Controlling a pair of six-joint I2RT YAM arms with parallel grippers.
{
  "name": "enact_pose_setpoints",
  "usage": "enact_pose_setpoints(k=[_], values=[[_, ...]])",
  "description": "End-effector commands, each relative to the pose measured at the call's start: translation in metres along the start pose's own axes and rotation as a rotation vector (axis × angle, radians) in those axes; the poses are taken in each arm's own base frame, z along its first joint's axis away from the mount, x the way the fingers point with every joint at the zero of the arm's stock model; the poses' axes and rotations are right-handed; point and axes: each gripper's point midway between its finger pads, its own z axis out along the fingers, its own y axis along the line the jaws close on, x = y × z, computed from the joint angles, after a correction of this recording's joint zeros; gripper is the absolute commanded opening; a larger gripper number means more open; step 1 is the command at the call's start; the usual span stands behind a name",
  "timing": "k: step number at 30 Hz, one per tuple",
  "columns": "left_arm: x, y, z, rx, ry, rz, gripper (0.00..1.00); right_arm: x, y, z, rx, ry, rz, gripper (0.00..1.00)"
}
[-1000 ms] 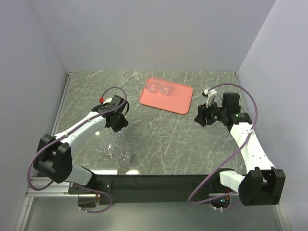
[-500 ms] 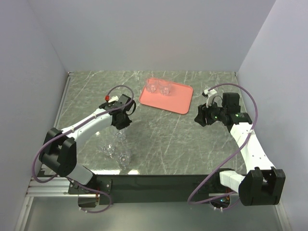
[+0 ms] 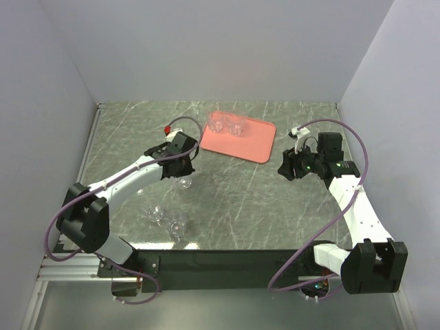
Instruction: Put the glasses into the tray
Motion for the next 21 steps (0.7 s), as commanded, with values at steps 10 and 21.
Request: enact_pose_setpoints(k=[10, 21], values=[[-0.088, -0.097, 0.017, 0.216, -0.187, 0.381, 0.00, -0.004, -0.003, 0.000, 0.006, -0.024, -0.032, 0.57], [-0.125, -0.135, 0.049, 0.196, -0.226, 0.510, 0.00, -0.003, -0.003, 0.001, 0.004, -0.019, -0.031, 0.57]])
